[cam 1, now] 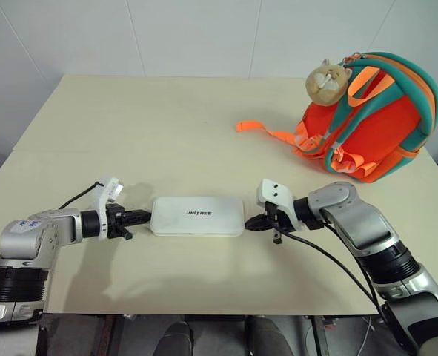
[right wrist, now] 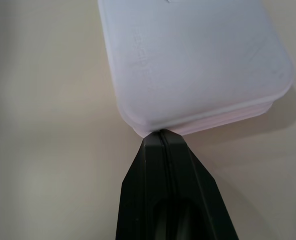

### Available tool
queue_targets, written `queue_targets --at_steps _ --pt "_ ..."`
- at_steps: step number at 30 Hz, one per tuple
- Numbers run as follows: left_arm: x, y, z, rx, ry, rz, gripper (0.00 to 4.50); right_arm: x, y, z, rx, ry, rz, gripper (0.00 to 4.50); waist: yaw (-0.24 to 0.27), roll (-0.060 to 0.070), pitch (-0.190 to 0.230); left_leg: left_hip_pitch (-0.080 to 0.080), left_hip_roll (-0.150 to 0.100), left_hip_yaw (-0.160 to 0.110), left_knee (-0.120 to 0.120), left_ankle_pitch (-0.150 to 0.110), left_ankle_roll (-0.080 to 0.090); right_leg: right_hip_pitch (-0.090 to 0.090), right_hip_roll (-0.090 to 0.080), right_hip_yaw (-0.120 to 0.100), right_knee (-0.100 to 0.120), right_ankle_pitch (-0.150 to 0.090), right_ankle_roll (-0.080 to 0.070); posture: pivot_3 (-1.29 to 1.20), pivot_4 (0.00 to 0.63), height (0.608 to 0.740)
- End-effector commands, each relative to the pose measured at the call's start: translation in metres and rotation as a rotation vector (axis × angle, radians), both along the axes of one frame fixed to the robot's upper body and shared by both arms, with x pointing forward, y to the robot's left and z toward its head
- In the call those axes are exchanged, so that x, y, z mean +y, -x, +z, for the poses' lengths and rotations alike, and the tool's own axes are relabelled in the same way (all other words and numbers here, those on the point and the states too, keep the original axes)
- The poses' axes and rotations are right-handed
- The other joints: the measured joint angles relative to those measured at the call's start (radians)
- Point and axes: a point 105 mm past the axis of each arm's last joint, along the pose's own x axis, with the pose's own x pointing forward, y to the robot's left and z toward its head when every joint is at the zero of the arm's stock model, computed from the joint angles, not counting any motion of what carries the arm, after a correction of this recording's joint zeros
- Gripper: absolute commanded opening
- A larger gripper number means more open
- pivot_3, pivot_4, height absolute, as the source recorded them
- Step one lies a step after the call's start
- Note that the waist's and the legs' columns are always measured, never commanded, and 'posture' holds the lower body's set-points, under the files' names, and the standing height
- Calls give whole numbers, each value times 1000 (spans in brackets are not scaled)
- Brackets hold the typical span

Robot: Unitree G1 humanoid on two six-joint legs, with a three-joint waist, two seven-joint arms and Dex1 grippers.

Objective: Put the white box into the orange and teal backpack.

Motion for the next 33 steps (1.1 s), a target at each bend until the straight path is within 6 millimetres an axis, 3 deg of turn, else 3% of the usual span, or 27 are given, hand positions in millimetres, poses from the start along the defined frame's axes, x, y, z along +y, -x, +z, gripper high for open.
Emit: queue_targets --at_steps 1,12,23,27,29,33 --pt "-41 10 -2 27 82 -186 0 18 8 8 -34 -42 86 120 0 0 0 0 0 0 1 0 0 0 0 0 0 0 0 0 150 740" --pt "-41 13 -3 11 64 -190 0 8 -2 6 -83 6 80 120 0 0 0 1 0 -1 4 -1 1 4 0 0 -2 1 1 0 150 740" --pt "-29 8 6 -75 43 -140 0 3 -13 15 -116 11 85 3781 -2 0 0 1 0 -1 4 -1 1 4 0 0 -1 1 1 0 150 740" --pt "-24 8 8 -87 39 -124 0 -2 -12 16 -97 19 87 3610 -5 0 0 0 0 -1 2 -1 1 4 0 0 -2 2 1 0 150 740" --pt "-18 10 10 -92 32 -109 0 -8 -10 17 -90 33 83 3133 -5 0 0 0 0 -1 2 -1 2 4 0 0 -2 2 1 0 150 740" --pt "-5 12 13 -102 16 -73 0 -18 -15 21 -106 47 57 1756 -5 0 0 0 0 -1 2 -1 2 3 0 0 -2 2 1 0 150 740"
